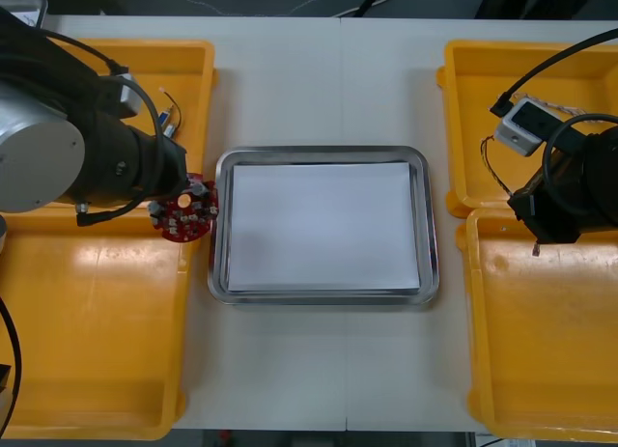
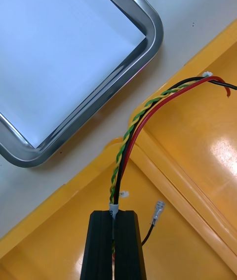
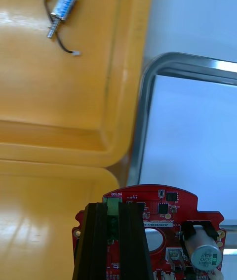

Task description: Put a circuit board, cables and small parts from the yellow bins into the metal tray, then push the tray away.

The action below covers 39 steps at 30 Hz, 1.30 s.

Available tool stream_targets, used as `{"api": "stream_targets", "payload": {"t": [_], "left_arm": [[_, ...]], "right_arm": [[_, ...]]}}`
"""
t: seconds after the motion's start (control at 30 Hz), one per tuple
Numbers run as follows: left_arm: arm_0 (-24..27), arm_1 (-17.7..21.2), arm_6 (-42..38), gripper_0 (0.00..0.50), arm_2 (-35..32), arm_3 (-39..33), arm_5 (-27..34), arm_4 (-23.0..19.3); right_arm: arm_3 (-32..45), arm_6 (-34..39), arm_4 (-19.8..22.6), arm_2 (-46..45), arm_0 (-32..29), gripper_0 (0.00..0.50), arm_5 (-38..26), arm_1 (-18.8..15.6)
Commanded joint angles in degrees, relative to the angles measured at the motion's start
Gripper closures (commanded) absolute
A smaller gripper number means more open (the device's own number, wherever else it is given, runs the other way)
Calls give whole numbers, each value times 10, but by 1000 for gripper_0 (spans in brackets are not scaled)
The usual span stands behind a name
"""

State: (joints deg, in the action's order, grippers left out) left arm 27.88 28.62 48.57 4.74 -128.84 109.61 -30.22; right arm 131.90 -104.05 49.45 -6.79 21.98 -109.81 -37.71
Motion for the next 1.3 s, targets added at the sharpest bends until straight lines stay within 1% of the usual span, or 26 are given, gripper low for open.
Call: {"api": "stream_targets", "payload": {"t": [0.03,0.1,0.27,0.33,0.4,0.53,0.73,0.9,1.03,1.3], "left_arm": [[40,-23,-44,500,55,-9,4,3],[46,-26,-53,500,82,-1,4,12],[68,-37,-59,500,156,47,4,64],[74,-43,-59,500,171,66,-1,77],[79,-49,-59,500,187,91,-19,90],[85,-58,-60,500,207,127,-51,97],[104,-76,-60,500,225,170,-56,111],[105,-82,-55,500,235,197,-70,124],[105,-84,-55,500,244,210,-82,128],[101,-90,-55,500,252,212,-85,128]], "right_arm": [[16,-10,8,4,16,500,-2,-18],[16,-8,8,4,16,500,-2,-19],[15,-2,-1,3,16,500,-2,-25],[13,-1,0,3,16,500,-2,-25],[7,0,2,3,16,500,-2,-28],[1,1,2,3,16,500,-2,-32],[1,1,4,3,16,500,-2,-42],[-6,1,6,3,16,500,-2,-47],[-11,-3,10,1,16,500,-2,-50],[-11,-4,25,-1,18,500,-2,-50]]}}
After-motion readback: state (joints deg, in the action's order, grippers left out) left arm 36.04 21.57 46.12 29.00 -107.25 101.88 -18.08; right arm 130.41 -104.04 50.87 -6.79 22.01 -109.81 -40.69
